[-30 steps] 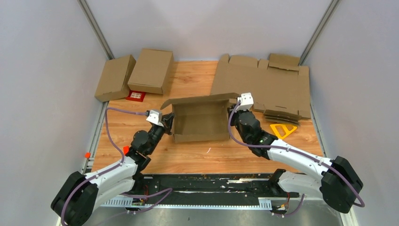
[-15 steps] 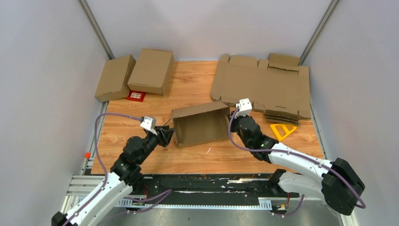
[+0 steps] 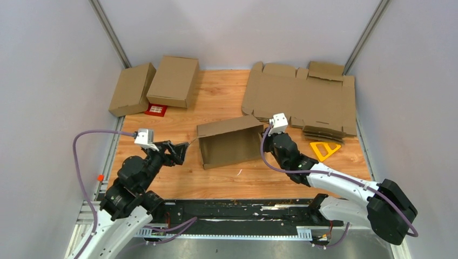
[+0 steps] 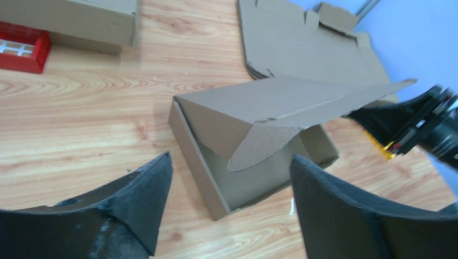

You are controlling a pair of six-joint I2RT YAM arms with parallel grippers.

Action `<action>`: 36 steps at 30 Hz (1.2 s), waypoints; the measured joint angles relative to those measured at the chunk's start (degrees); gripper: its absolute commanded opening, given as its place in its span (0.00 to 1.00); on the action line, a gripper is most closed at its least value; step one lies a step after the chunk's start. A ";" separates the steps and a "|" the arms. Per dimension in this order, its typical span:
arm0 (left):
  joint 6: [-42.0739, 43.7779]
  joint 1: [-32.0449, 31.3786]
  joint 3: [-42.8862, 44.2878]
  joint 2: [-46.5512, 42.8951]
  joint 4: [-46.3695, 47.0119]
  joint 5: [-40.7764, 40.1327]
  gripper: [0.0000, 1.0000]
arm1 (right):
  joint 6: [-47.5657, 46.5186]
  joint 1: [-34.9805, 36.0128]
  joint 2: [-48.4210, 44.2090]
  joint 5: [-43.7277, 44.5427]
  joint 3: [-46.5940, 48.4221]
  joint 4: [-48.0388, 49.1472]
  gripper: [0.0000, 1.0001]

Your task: Fold the paper box

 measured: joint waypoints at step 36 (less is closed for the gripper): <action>25.07 -13.14 32.00 49.68 -2.10 10.62 0.94 | -1.01 0.00 4.33 -3.26 0.15 -0.68 0.00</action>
